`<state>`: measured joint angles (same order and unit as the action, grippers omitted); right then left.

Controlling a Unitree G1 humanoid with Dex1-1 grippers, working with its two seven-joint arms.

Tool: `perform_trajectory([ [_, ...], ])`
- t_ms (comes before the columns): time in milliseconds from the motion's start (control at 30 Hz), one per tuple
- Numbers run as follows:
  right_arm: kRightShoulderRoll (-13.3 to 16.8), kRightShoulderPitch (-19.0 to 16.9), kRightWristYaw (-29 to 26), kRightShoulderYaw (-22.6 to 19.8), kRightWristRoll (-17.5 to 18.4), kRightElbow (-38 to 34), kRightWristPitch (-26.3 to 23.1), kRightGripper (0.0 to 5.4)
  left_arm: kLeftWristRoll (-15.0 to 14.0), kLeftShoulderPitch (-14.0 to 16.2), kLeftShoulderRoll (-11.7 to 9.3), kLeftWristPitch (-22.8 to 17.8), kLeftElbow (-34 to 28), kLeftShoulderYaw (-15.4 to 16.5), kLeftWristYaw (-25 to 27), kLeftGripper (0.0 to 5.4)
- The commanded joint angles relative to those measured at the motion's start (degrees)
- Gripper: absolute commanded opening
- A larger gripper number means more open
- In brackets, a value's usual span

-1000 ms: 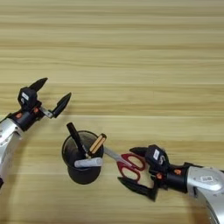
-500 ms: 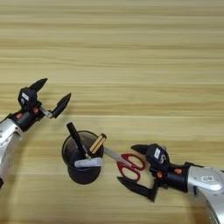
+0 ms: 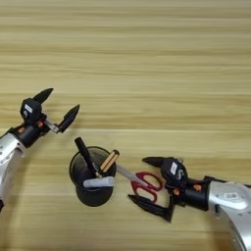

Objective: Move the objects on the table

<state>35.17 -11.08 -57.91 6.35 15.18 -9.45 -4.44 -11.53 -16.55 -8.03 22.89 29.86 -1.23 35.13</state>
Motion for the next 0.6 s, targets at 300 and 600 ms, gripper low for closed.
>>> perform_trajectory([
  [300, -1.7, 3.5, -0.6, 4.4, 0.1, -2.1, -0.6, 5.38, 0.7, -0.8, -0.2, 0.5, 0.2, 0.2, -0.3, 5.4],
  [600, -2.3, 5.0, -0.6, 6.3, 0.2, -2.5, -0.7, 5.38, 0.7, -0.8, -0.1, 0.5, 0.2, 0.1, -0.4, 5.4],
])
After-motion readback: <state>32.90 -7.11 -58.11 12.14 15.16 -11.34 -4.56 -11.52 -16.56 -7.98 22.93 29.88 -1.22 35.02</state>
